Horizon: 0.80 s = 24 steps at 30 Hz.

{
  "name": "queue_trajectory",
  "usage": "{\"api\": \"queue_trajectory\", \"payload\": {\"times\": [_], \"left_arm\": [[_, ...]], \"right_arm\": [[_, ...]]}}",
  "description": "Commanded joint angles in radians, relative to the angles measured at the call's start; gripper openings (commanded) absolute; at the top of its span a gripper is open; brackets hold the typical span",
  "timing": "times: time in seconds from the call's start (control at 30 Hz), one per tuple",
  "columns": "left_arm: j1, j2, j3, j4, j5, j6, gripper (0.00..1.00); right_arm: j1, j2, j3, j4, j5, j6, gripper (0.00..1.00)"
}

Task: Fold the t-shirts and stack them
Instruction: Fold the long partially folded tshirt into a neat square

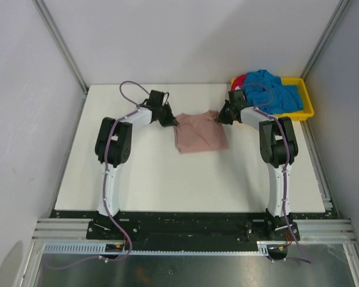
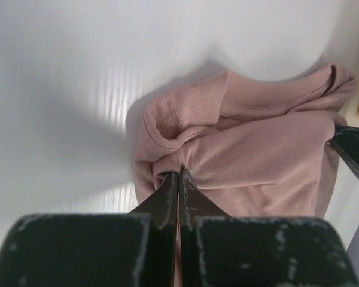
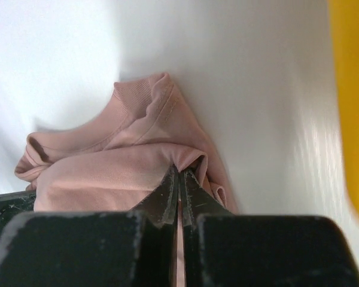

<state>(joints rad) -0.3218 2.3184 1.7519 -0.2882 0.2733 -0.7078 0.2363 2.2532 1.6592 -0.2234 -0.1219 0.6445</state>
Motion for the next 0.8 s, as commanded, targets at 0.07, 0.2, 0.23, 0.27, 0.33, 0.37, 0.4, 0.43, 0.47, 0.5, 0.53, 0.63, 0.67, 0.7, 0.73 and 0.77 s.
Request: {"api": "queue_trajectory", "payload": {"times": [0.07, 0.2, 0.23, 0.27, 0.33, 0.37, 0.4, 0.43, 0.47, 0.5, 0.53, 0.63, 0.67, 0.7, 0.73, 0.77], "left_arm": [[-0.038, -0.286, -0.377, 0.025, -0.084, -0.017, 0.0], [-0.044, -0.458, -0.598, 0.039, -0.108, -0.027, 0.0], [-0.046, -0.503, -0.643, 0.043, -0.114, -0.027, 0.0], [-0.046, -0.549, -0.68, 0.044, -0.118, -0.025, 0.0], [-0.045, -0.619, -0.725, 0.044, -0.121, -0.015, 0.0], [-0.043, -0.647, -0.738, 0.044, -0.121, -0.011, 0.0], [-0.041, -0.67, -0.746, 0.044, -0.122, -0.007, 0.0], [-0.038, -0.69, -0.752, 0.043, -0.12, -0.003, 0.01], [-0.035, -0.704, -0.757, 0.043, -0.119, -0.001, 0.01], [-0.029, -0.713, -0.757, 0.042, -0.12, 0.001, 0.01], [-0.019, -0.715, -0.755, 0.042, -0.118, 0.004, 0.01], [0.009, -0.679, -0.713, 0.042, -0.097, 0.022, 0.02], [0.014, -0.652, -0.685, 0.042, -0.09, 0.035, 0.02], [0.019, -0.617, -0.654, 0.042, -0.086, 0.05, 0.02], [0.024, -0.579, -0.619, 0.042, -0.078, 0.062, 0.02], [0.029, -0.539, -0.587, 0.044, -0.07, 0.074, 0.04]], "right_arm": [[0.075, -0.174, -0.304, -0.058, 0.038, 0.011, 0.0], [0.144, -0.329, -0.455, -0.079, 0.087, 0.015, 0.0], [0.156, -0.368, -0.483, -0.085, 0.097, 0.019, 0.0], [0.163, -0.403, -0.504, -0.09, 0.105, 0.024, 0.0], [0.173, -0.471, -0.525, -0.1, 0.117, 0.029, 0.0], [0.177, -0.499, -0.528, -0.097, 0.119, 0.029, 0.0], [0.178, -0.525, -0.528, -0.092, 0.135, 0.03, 0.0], [0.177, -0.547, -0.527, -0.083, 0.144, 0.031, 0.0], [0.176, -0.561, -0.519, -0.076, 0.15, 0.031, 0.0], [0.174, -0.568, -0.509, -0.068, 0.156, 0.03, 0.0], [0.17, -0.567, -0.495, -0.058, 0.157, 0.027, 0.0], [0.148, -0.527, -0.463, 0.006, 0.122, 0.022, 0.0], [0.139, -0.5, -0.451, 0.029, 0.105, 0.023, 0.0], [0.13, -0.469, -0.434, 0.049, 0.088, 0.024, 0.0], [0.121, -0.437, -0.416, 0.067, 0.072, 0.024, 0.01], [0.111, -0.405, -0.395, 0.086, 0.058, 0.026, 0.05]]}}
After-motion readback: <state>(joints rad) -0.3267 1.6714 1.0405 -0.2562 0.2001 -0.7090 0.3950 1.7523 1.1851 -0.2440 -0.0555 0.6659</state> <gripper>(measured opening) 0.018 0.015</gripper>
